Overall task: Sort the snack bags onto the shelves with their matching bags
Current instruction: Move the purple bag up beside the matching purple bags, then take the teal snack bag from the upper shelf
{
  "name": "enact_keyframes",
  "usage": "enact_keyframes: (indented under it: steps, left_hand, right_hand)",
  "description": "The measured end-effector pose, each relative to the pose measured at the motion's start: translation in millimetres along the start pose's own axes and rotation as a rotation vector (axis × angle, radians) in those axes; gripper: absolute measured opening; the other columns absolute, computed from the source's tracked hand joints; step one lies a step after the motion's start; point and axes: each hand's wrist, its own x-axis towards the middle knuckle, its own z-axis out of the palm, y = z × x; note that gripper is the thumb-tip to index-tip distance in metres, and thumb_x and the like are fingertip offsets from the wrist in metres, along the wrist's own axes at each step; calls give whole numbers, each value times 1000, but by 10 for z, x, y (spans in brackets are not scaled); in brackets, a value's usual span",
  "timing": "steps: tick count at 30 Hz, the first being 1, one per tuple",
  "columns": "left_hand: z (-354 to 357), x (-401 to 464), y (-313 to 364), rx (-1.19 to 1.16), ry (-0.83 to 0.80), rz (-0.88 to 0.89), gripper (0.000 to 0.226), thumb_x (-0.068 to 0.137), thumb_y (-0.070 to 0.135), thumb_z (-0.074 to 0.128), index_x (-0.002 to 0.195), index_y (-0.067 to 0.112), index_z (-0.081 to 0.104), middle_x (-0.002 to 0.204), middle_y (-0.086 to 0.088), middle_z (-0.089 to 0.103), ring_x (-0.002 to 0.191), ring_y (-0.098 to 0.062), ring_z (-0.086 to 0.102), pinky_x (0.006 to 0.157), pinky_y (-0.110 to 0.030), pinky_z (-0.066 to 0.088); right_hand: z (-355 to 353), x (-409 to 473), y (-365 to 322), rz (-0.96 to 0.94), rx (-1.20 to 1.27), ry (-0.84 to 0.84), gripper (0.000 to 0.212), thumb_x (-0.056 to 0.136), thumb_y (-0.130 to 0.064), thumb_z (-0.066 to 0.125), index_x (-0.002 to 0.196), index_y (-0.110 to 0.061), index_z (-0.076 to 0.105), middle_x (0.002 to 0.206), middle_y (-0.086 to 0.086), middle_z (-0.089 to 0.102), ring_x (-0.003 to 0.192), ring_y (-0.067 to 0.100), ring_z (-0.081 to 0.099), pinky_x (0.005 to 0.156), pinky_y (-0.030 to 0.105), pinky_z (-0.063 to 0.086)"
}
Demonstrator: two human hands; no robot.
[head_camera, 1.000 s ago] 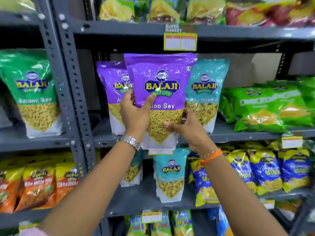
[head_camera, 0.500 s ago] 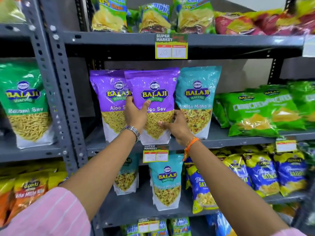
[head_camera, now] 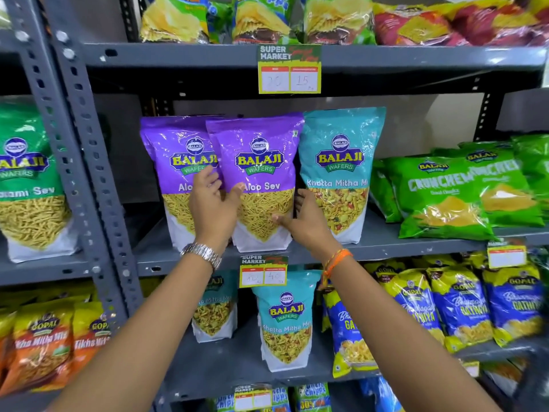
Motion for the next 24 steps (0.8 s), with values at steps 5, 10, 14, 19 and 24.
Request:
enact_keyframes:
  steps: [5, 10, 14, 19, 24]
  left_hand:
    - [16, -435, 45, -124, -38, 51, 49, 83, 0, 77, 124, 15, 56, 111, 2, 65, 106, -10, 66, 101, -22, 53]
    - [519, -699, 43, -26, -288, -13, 46, 82, 5, 79, 114, 24, 54, 119, 0, 63, 113, -12, 62, 109, -33, 50]
    - [949, -769, -13, 249, -571, -155, 56, 84, 38, 78, 126, 23, 45, 136, 2, 52, 134, -21, 50, 108, -35, 41]
    - [1417, -755, -61, 304, -568, -236, 106, 85, 39, 77, 160, 5, 9, 167, -6, 18, 156, -20, 18, 123, -31, 21]
    - [1642, -622, -263, 300, -391, -258, 78, 74, 31, 87, 134, 12, 41, 138, -8, 58, 130, -27, 57, 109, -38, 47]
  right_hand:
    - [-648, -165, -194, -126, 112, 296, 59, 78, -7, 84, 129, -11, 53, 119, 9, 65, 108, 18, 65, 77, 9, 53]
    - [-1369, 177, -106, -132, 208, 588, 59, 69, -25, 91, 116, -20, 55, 109, 1, 60, 97, 14, 55, 81, 29, 54]
    - [-1549, 536, -9, 13, 240, 384, 74, 68, -29, 92, 126, -17, 49, 126, 1, 56, 116, 16, 55, 103, 45, 53]
    - [-1579, 789, 34, 59, 380, 38, 64, 70, -13, 90, 125, -5, 57, 125, 12, 72, 114, 27, 71, 98, 42, 57]
    - [-1571, 845, 90, 32, 380, 4, 48, 71, -6, 88, 114, -4, 68, 111, 13, 78, 97, 24, 77, 85, 38, 62]
